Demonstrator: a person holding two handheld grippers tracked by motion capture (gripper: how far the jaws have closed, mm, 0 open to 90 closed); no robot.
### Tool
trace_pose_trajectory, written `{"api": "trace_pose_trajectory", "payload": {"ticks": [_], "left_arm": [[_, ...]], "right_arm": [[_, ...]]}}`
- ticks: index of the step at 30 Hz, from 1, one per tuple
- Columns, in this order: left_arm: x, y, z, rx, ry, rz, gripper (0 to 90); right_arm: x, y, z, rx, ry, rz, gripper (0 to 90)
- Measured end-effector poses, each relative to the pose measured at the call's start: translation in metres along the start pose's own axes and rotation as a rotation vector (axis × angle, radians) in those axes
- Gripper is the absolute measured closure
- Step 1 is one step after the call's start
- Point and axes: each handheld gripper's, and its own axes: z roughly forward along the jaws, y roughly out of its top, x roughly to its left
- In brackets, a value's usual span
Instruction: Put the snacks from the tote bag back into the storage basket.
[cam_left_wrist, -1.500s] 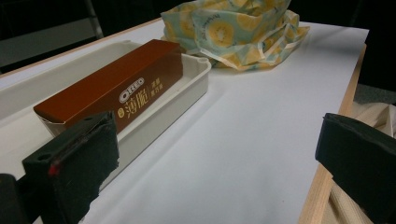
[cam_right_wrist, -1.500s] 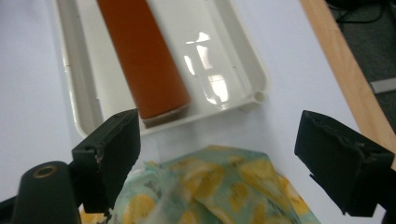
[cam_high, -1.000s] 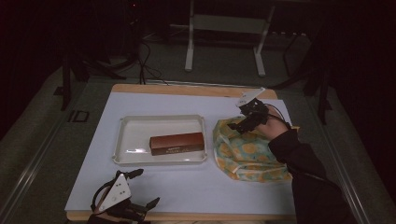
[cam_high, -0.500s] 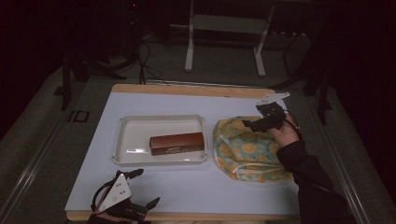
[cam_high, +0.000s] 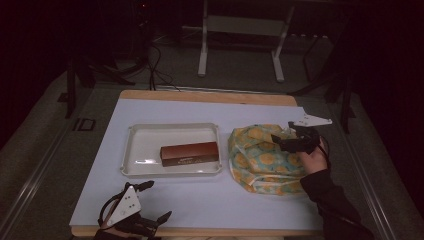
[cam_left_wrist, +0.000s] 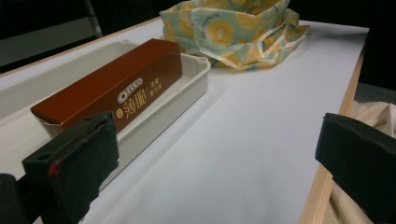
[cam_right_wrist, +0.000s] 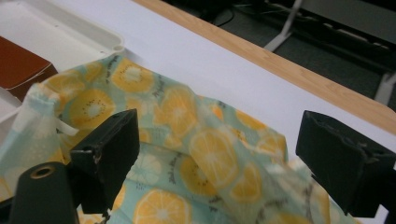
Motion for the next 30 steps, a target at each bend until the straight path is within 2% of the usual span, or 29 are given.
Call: {"api": "trace_pose_trajectory", "payload": {"ticks": [3, 8, 12, 14, 17, 19, 20, 24, 30], "left_arm": [[0.0, 0.0, 0.0, 0.0, -0.002, 0.0, 0.0], [0.0, 0.0, 0.001, 0.001, -0.001, 0.001, 0.0], [0.0, 0.0, 0.001, 0.001, -0.002, -0.001, 0.0], [0.0, 0.0, 0.001, 0.001, -0.002, 0.001, 0.0], [0.0, 0.0, 0.001, 0.0, -0.003, 0.002, 0.0], [0.0, 0.0, 0.001, 0.001, -0.002, 0.003, 0.0], [0.0, 0.0, 0.001, 0.0, -0.003, 0.003, 0.0], [0.0, 0.0, 0.001, 0.001, -0.004, 0.001, 0.0], [0.0, 0.0, 0.001, 0.004, -0.005, 0.001, 0.0]], "right_arm": [[0.003, -0.011, -0.006, -0.023, -0.026, 0.015, 13.4], [0.008, -0.026, -0.016, -0.039, -0.033, 0.042, 14.1], [0.014, -0.031, -0.025, -0.056, -0.046, 0.029, 14.2], [0.016, -0.034, -0.033, -0.079, -0.039, 0.053, 14.1], [0.019, -0.039, -0.039, -0.106, -0.051, 0.059, 13.9], [0.022, -0.044, -0.044, -0.123, -0.067, 0.055, 13.9], [0.025, -0.049, -0.048, -0.136, -0.088, 0.038, 13.9], [0.028, -0.056, -0.052, -0.128, -0.074, 0.047, 13.9], [0.035, -0.071, -0.059, -0.155, -0.139, 0.03, 13.9]]}}
